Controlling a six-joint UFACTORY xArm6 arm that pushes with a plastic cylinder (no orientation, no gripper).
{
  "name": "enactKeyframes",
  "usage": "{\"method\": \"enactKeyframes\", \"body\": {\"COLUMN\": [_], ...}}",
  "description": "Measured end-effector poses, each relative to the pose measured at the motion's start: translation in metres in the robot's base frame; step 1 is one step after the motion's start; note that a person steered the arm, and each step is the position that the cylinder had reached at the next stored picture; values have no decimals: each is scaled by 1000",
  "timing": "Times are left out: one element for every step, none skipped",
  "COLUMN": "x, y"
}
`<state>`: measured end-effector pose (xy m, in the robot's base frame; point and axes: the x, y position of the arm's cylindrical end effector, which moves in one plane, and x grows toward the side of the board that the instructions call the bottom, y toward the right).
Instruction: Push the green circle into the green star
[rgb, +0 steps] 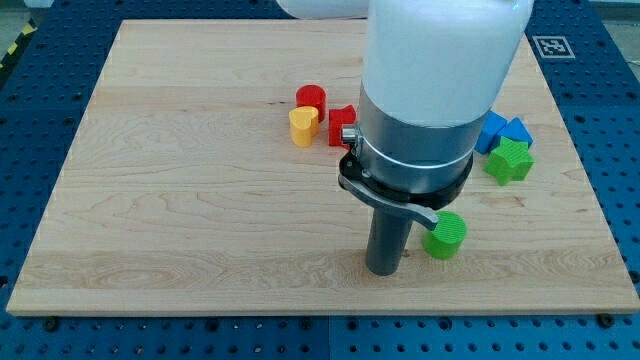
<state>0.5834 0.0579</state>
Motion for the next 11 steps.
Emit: {"method": "enactKeyframes", "body": {"x": [-11,-23,-23,-23,-23,-23,-34,-61,-75,-75,-68], "y": [37,81,124,154,157,146,146,146,146,146,146]}}
